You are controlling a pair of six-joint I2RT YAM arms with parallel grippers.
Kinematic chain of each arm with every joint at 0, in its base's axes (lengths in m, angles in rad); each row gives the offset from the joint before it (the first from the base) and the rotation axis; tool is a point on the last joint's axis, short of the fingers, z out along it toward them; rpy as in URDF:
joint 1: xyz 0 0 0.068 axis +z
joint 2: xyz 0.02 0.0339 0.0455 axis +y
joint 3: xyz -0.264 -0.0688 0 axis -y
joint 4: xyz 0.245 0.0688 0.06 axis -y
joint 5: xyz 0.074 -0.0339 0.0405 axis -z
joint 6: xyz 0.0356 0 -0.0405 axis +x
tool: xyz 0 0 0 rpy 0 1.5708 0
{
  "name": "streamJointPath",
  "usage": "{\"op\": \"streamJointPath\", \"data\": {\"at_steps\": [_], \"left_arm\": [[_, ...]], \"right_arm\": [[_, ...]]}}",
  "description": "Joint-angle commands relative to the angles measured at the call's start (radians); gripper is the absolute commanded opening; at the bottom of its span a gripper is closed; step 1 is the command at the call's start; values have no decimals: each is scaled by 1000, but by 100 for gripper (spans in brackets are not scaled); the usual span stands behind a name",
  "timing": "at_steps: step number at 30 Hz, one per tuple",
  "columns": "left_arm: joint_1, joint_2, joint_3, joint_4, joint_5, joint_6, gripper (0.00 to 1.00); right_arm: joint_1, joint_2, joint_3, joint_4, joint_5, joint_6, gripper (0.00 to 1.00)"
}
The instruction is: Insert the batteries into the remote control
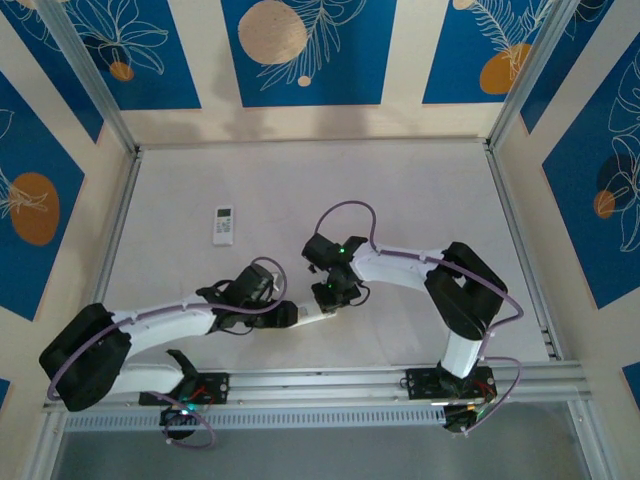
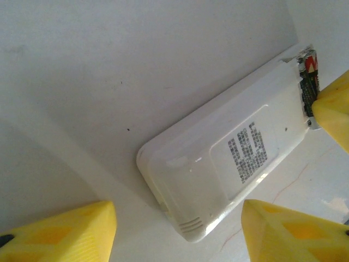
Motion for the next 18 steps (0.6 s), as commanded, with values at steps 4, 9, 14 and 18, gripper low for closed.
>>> {"op": "streamJointPath", "data": {"at_steps": [4, 9, 14, 18], "left_arm": [[-5, 66, 28, -27, -55, 23, 51], [-3, 111, 26, 16, -76, 15, 47], [0, 88, 40, -1, -91, 21, 46], [8, 21, 51, -52, -152, 40, 51]], "right_arm": [[59, 60, -4, 25, 150, -1, 11], [118, 56, -59, 149, 239, 0, 9], [131, -37, -43, 149, 231, 25, 9], [116, -154, -16, 100, 241, 60, 14]]}}
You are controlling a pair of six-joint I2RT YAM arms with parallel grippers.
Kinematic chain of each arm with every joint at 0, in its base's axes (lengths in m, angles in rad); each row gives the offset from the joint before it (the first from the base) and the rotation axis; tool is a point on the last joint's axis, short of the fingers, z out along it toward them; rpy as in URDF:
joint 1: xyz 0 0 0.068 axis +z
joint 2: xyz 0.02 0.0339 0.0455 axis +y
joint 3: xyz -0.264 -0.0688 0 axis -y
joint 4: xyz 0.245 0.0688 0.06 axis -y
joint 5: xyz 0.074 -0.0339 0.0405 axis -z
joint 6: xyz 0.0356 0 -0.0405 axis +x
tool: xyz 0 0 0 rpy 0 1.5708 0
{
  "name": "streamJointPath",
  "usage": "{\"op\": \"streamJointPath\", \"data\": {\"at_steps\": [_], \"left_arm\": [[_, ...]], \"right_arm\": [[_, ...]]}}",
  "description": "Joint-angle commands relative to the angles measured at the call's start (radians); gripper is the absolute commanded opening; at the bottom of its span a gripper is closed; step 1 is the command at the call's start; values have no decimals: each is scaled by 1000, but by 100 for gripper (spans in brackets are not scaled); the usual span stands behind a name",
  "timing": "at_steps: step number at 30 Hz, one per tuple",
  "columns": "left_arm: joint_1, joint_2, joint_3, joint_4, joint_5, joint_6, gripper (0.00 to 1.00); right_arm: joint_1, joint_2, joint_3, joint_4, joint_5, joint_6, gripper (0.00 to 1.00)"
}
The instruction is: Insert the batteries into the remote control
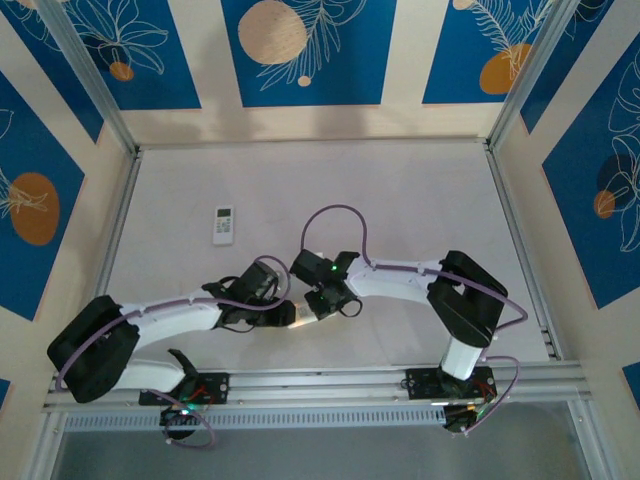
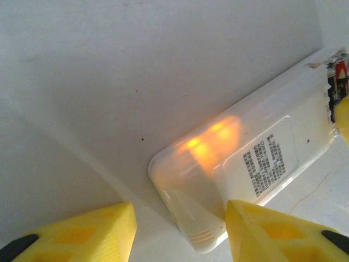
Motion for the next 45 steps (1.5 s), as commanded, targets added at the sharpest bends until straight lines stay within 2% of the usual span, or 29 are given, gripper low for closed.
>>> {"op": "streamJointPath", "data": {"at_steps": [1, 6, 10, 11, 12, 13, 14, 17, 19, 23, 25, 27, 32, 43, 45], "left_arm": [[11, -41, 14, -26, -121, 37, 52], [20, -138, 42, -92, -176, 96, 65], [23, -248, 42, -113, -229, 176, 76], [23, -282, 39, -115, -238, 204, 78], [23, -318, 37, -115, -245, 232, 80], [23, -347, 34, -116, -251, 250, 82], [22, -381, 29, -115, -261, 274, 84], [23, -457, 20, -123, -284, 314, 88], [22, -496, 18, -137, -298, 322, 89], [22, -543, 15, -174, -363, 294, 90], [25, -547, 14, -190, -385, 275, 91], [24, -545, 11, -182, -372, 278, 92], [25, -558, 5, -173, -323, 296, 95], [24, -567, -24, -131, -317, 292, 96], [24, -565, -25, -119, -309, 295, 96]], "right_arm": [[-13, -127, 8, 18, 16, 57, 16], [-118, -232, -69, 78, 21, 119, 25], [-198, -258, -78, 174, -6, 25, 40], [-218, -257, -71, 204, -47, -11, 51], [-234, -245, -53, 216, -74, -32, 74], [-247, -228, -34, 217, -90, -51, 87], [-266, -199, -1, 207, -117, -89, 88], [-316, -89, 98, 132, -178, -188, 84], [-331, -12, 199, 46, -200, -194, 79], [-304, 176, 410, -162, -40, 9, 70], [-292, 286, 524, -271, -18, 76, 67], [-264, 368, 600, -304, -3, 88, 66], [-250, 440, 620, -264, -67, 122, 60], [-236, 465, 571, -230, -97, 120, 23], [-240, 464, 569, -219, -113, 113, 12]]}}
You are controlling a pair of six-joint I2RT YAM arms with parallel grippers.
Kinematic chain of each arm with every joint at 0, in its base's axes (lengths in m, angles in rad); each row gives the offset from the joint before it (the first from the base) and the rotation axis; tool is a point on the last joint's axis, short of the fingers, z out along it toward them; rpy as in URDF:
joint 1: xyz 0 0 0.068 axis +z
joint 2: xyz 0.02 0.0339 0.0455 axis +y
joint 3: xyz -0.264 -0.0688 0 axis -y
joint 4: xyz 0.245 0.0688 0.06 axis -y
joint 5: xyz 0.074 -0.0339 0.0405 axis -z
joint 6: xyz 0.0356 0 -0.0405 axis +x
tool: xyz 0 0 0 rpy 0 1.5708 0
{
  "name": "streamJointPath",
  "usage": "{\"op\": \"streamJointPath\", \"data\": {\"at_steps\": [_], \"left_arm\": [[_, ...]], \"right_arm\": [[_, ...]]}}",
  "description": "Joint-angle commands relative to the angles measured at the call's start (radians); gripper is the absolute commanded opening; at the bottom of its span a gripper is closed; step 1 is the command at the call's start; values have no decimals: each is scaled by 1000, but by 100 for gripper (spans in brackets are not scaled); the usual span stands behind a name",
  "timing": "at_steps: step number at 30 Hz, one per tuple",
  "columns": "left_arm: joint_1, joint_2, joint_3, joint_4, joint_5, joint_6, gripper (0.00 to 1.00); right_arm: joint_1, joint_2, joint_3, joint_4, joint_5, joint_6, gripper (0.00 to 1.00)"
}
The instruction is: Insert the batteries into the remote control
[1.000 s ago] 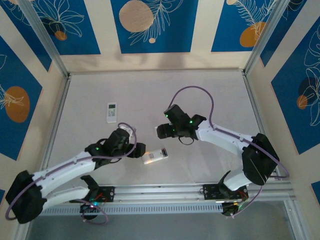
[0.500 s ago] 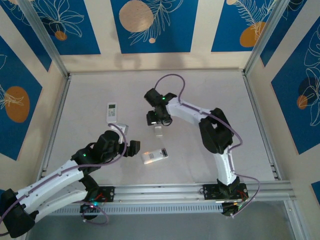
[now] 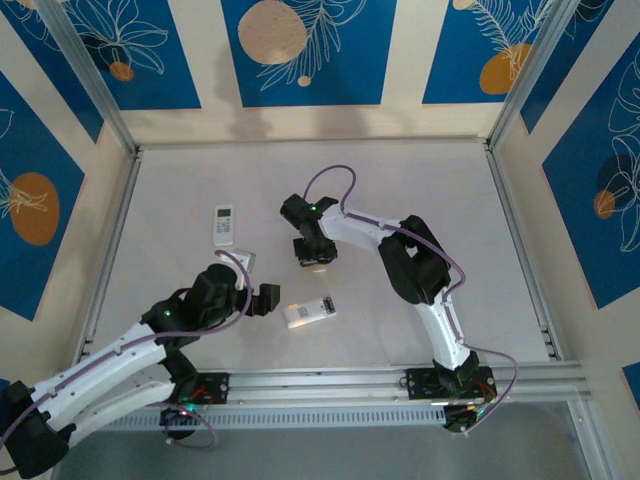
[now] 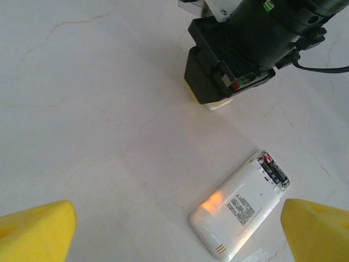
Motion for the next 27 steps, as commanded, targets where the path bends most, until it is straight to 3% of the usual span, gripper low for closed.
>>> {"op": "streamJointPath", "data": {"at_steps": [1, 2, 5, 8, 11, 14, 21, 27], "left_arm": [[9, -3, -14, 40, 30, 27, 96], [10, -8, -23, 62, 46, 50, 97], [10, -16, -58, 180, 94, 142, 100], [9, -11, -129, 482, 209, 350, 100], [8, 41, -162, 776, 316, 570, 93], [8, 156, -57, 820, 503, 749, 95], [11, 405, 158, 982, 618, 726, 100], [25, 470, 215, 1066, 647, 640, 99]], "right_arm": [[-3, 4, -14, 2, -52, 0, 7], [-6, -6, -12, 8, -70, -5, 1], [-21, -105, -22, 18, -158, -21, 0], [-50, -332, -163, 127, -242, -45, 0], [-138, -583, -385, 331, -509, -17, 0], [-223, -767, -545, 482, -732, 49, 0], [-255, -998, -627, 551, -867, 24, 2], [-259, -1043, -648, 588, -933, 29, 3]]}}
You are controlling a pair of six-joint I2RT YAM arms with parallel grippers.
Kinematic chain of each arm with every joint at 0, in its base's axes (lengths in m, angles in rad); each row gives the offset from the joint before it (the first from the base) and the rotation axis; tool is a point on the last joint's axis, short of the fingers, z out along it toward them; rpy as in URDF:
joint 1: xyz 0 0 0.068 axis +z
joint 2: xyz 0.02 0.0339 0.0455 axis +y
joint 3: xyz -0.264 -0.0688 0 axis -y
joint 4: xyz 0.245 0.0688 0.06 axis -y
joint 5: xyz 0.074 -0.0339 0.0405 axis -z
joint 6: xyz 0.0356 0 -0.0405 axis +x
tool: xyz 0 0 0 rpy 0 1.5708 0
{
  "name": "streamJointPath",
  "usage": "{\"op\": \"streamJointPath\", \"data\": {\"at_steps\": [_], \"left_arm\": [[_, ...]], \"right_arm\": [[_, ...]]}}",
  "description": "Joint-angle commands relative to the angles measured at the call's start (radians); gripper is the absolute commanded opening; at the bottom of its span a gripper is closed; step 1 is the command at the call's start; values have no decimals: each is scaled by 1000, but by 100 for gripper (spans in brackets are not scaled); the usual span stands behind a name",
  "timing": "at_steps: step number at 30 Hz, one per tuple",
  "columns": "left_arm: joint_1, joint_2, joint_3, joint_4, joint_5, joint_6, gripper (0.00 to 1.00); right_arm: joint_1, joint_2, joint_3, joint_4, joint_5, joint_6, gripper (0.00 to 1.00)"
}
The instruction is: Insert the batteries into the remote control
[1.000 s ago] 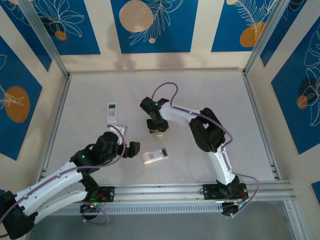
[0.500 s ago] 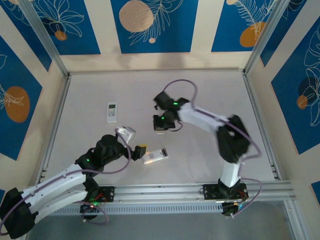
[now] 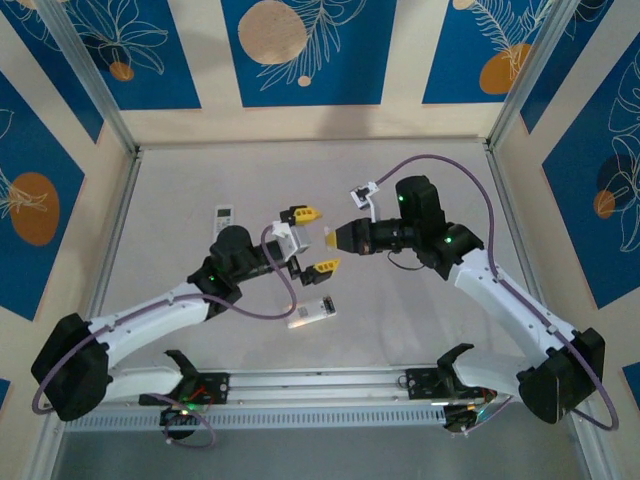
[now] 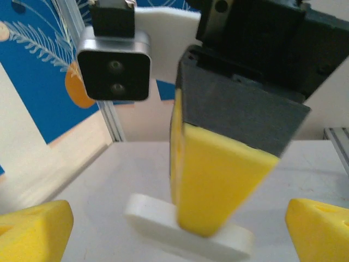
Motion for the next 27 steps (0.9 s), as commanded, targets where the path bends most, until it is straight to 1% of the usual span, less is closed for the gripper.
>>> {"op": "streamJointPath", "data": {"at_steps": [1, 3, 7, 12, 16, 19, 20, 24, 25, 27], "left_arm": [[12, 19, 34, 109, 86, -37, 99], [12, 27, 37, 135, 132, -53, 95], [13, 33, 52, 109, 232, -40, 86], [13, 24, 47, 89, 274, -4, 77], [13, -1, 63, -47, 285, 107, 74], [14, -15, 77, -113, 288, 161, 70], [14, -18, 83, -132, 286, 175, 67], [14, -19, 106, -201, 261, 220, 50], [14, -19, 110, -211, 253, 219, 47], [13, -20, 123, -242, 237, 218, 43]], "right_arm": [[-5, -18, -19, 52, -113, 19, 3], [-4, -20, -24, 66, -141, 31, 3], [-5, -25, -27, 76, -150, 43, 3], [-12, -34, -17, 82, -162, 61, 4], [-23, -38, -14, 77, -169, 61, 4], [-28, -32, -27, 93, -175, 75, 4], [-28, -30, -31, 102, -177, 82, 4], [-26, -24, -38, 122, -185, 102, 4], [-26, -24, -38, 120, -185, 102, 5], [-28, -25, -34, 107, -176, 97, 10]]}}
